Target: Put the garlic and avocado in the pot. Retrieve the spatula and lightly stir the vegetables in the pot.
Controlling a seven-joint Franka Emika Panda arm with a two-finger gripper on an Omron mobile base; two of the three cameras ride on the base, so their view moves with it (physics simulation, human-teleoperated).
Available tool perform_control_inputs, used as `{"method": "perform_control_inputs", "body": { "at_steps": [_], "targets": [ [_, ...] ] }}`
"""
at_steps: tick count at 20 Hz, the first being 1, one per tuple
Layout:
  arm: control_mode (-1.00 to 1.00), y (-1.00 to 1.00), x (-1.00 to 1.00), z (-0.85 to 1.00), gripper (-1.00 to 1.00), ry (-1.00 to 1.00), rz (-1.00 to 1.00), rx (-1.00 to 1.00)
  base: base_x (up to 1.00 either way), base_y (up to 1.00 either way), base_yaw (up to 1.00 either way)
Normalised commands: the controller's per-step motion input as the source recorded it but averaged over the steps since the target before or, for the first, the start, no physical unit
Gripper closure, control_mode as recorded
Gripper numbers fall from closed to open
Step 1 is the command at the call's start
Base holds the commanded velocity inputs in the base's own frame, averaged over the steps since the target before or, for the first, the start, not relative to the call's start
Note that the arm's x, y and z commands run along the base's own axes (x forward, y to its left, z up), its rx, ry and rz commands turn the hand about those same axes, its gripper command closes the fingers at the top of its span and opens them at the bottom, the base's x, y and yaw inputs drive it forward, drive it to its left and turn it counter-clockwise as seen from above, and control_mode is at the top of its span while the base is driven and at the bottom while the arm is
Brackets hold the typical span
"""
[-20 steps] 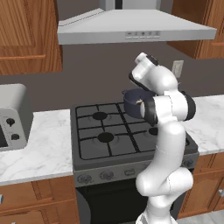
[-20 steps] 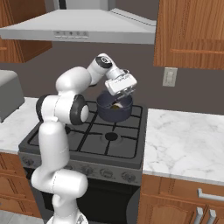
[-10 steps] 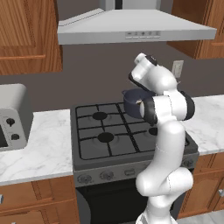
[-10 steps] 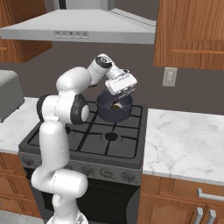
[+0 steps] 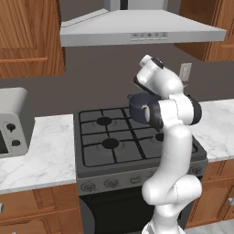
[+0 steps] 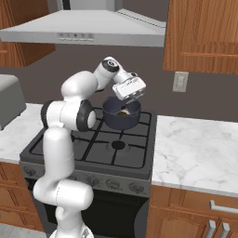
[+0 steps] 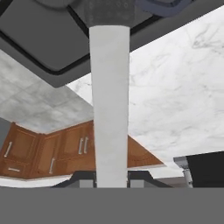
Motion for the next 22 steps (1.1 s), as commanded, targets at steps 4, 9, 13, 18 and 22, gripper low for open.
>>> {"method": "perform_control_inputs", "body": {
  "at_steps": [4, 9, 13, 18, 22],
  "targets": [
    [-1.0, 0.0, 0.33, -0.12, 1.0, 0.07, 0.0, 0.0, 0.0, 0.0, 0.0],
    [-1.0, 0.0, 0.01, -0.18, 1.0, 0.1, 0.0, 0.0, 0.0, 0.0, 0.0],
    [-1.0, 0.0, -0.18, -0.06, 1.0, 0.06, 0.0, 0.0, 0.0, 0.0, 0.0],
    [-1.0, 0.0, -0.04, 0.0, 1.0, 0.03, 0.0, 0.0, 0.0, 0.0, 0.0],
    [-1.0, 0.0, 0.12, 0.0, 1.0, 0.04, 0.0, 0.0, 0.0, 0.0, 0.0]
  ]
}}
